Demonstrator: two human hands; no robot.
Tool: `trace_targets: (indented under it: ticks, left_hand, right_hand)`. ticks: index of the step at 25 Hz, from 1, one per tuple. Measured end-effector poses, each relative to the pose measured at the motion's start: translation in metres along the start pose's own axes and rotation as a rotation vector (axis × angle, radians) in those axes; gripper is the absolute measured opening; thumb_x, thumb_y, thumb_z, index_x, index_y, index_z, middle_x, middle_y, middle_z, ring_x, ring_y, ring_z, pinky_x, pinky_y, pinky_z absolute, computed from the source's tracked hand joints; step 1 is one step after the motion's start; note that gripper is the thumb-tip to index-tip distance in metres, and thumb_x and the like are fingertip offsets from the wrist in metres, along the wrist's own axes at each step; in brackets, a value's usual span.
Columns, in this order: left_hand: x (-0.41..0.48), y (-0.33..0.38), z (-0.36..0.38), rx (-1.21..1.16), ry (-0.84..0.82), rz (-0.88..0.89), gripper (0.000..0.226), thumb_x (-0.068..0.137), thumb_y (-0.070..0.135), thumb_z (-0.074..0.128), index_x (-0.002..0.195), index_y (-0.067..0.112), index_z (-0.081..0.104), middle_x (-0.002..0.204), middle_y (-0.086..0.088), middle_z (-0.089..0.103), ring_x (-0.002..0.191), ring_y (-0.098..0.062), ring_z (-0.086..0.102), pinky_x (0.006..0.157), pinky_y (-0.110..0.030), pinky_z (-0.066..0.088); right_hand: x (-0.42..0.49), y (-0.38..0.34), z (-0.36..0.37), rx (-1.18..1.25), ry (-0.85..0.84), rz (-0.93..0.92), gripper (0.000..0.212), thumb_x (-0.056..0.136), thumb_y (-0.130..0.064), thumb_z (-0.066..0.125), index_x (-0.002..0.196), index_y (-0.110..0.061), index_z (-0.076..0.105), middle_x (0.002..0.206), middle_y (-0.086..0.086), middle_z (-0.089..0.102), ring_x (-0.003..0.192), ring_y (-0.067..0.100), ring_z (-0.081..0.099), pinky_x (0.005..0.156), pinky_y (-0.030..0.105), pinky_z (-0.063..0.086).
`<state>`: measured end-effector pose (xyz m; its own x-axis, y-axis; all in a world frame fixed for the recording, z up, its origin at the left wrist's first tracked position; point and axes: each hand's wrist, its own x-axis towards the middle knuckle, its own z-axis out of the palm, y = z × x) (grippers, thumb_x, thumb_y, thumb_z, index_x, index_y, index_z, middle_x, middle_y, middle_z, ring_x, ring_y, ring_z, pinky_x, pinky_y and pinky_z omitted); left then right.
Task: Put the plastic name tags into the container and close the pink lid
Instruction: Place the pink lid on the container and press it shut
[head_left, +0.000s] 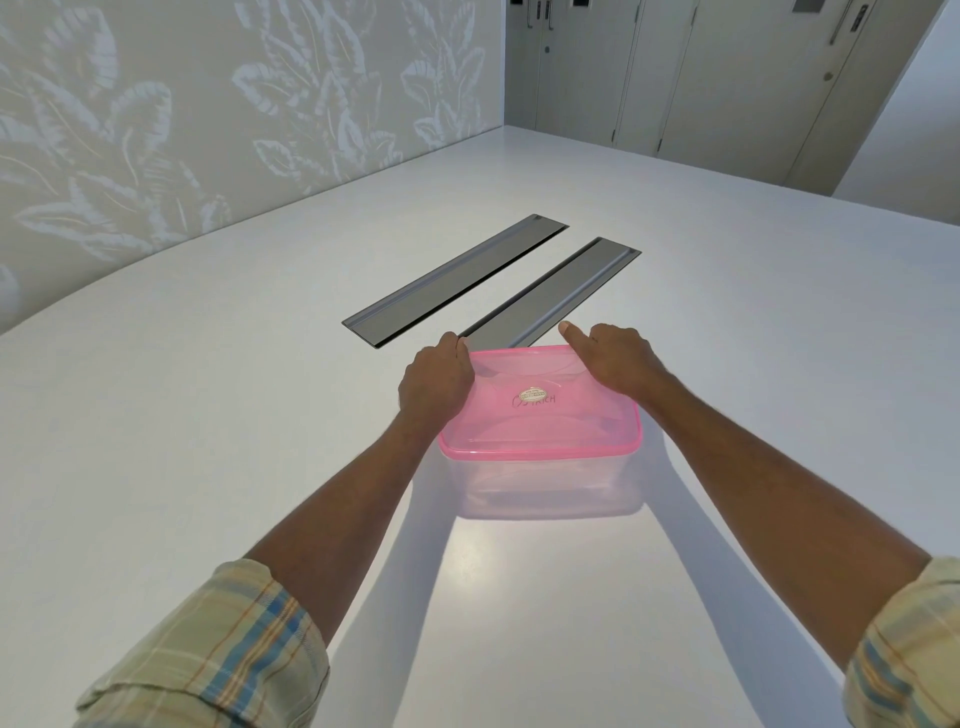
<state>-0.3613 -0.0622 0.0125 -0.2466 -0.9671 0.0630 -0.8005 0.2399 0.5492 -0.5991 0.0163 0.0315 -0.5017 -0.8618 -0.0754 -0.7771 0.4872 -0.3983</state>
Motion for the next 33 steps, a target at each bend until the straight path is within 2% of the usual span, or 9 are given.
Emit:
trace_targets:
  ticks: [4, 8, 13, 17, 19, 22, 26, 29, 33]
  left_hand:
    - [0.003, 0.000, -0.002, -0.064, -0.013, -0.047, 0.032, 0.110, 0.035, 0.028, 0.099, 0.012, 0.047, 0.093, -0.013, 0.058, 0.090, -0.041, 0.056, 0.081, -0.042, 0.043]
    - [0.002, -0.001, -0.001, -0.103, -0.010, -0.062, 0.035, 0.110, 0.040, 0.029, 0.098, 0.011, 0.047, 0.094, -0.013, 0.059, 0.091, -0.041, 0.056, 0.081, -0.042, 0.044]
    - [0.002, -0.001, -0.003, -0.179, -0.032, -0.129, 0.043, 0.110, 0.041, 0.031, 0.109, 0.005, 0.054, 0.109, -0.021, 0.065, 0.102, -0.043, 0.059, 0.085, -0.042, 0.043]
    - [0.002, -0.001, -0.007, -0.199, -0.147, -0.210, 0.048, 0.112, 0.034, 0.027, 0.146, 0.009, 0.049, 0.136, -0.019, 0.059, 0.128, -0.043, 0.056, 0.105, -0.045, 0.044]
    - [0.001, -0.002, -0.009, -0.226, -0.154, -0.208, 0.051, 0.112, 0.039, 0.025, 0.144, 0.010, 0.053, 0.136, -0.017, 0.061, 0.128, -0.042, 0.056, 0.110, -0.047, 0.044]
    - [-0.005, -0.002, -0.010, -0.339, -0.101, -0.266, 0.065, 0.107, 0.059, 0.030, 0.130, 0.006, 0.061, 0.130, -0.017, 0.065, 0.120, -0.040, 0.061, 0.109, -0.053, 0.049]
    - [-0.014, 0.003, -0.015, -0.298, 0.030, -0.313, 0.065, 0.105, 0.063, 0.037, 0.124, 0.006, 0.062, 0.125, -0.015, 0.068, 0.117, -0.041, 0.064, 0.103, -0.050, 0.052]
    - [-0.027, 0.004, -0.019, -0.227, 0.180, -0.080, 0.052, 0.107, 0.055, 0.042, 0.126, 0.010, 0.062, 0.128, -0.011, 0.065, 0.119, -0.036, 0.062, 0.096, -0.047, 0.051]
    - [-0.048, -0.004, -0.013, 0.051, -0.003, 0.303, 0.058, 0.112, 0.043, 0.039, 0.154, 0.003, 0.045, 0.159, -0.017, 0.047, 0.150, -0.035, 0.039, 0.123, -0.052, 0.034]
  right_hand:
    - [0.013, 0.000, 0.000, 0.024, -0.044, -0.009, 0.062, 0.105, -0.061, 0.022, 0.085, -0.013, 0.055, 0.117, 0.021, 0.068, 0.107, 0.038, 0.056, 0.090, 0.044, 0.042]
    - [0.021, 0.002, 0.003, 0.056, -0.068, -0.034, 0.055, 0.111, -0.038, 0.023, 0.109, -0.001, 0.064, 0.118, 0.026, 0.068, 0.110, 0.044, 0.061, 0.096, 0.047, 0.048]
    - [0.031, 0.008, 0.006, 0.145, -0.117, 0.027, 0.058, 0.108, -0.045, 0.032, 0.114, 0.002, 0.067, 0.113, 0.026, 0.068, 0.089, 0.034, 0.055, 0.082, 0.038, 0.045]
    - [0.032, 0.006, 0.005, 0.156, -0.140, 0.042, 0.058, 0.109, -0.044, 0.035, 0.123, 0.004, 0.065, 0.124, 0.027, 0.065, 0.106, 0.040, 0.061, 0.090, 0.041, 0.047]
    - [0.032, 0.005, 0.005, 0.143, -0.150, 0.046, 0.057, 0.110, -0.043, 0.034, 0.125, 0.002, 0.064, 0.128, 0.026, 0.064, 0.117, 0.042, 0.060, 0.094, 0.041, 0.046]
    - [0.029, 0.007, 0.004, 0.150, -0.129, 0.049, 0.059, 0.108, -0.048, 0.034, 0.114, 0.000, 0.066, 0.124, 0.026, 0.067, 0.116, 0.043, 0.062, 0.093, 0.043, 0.047]
    - [0.006, 0.001, -0.002, -0.021, 0.162, 0.016, 0.064, 0.103, -0.067, 0.030, 0.093, -0.014, 0.064, 0.105, 0.014, 0.069, 0.097, 0.039, 0.064, 0.082, 0.042, 0.048]
    - [-0.018, -0.004, -0.005, -0.007, 0.277, -0.142, 0.060, 0.104, -0.066, 0.032, 0.100, -0.017, 0.065, 0.105, 0.007, 0.070, 0.098, 0.034, 0.065, 0.080, 0.042, 0.051]
    - [-0.059, 0.001, 0.007, -0.018, 0.128, -0.343, 0.068, 0.103, -0.068, 0.030, 0.137, -0.018, 0.061, 0.142, 0.005, 0.062, 0.133, 0.029, 0.054, 0.103, 0.045, 0.047]
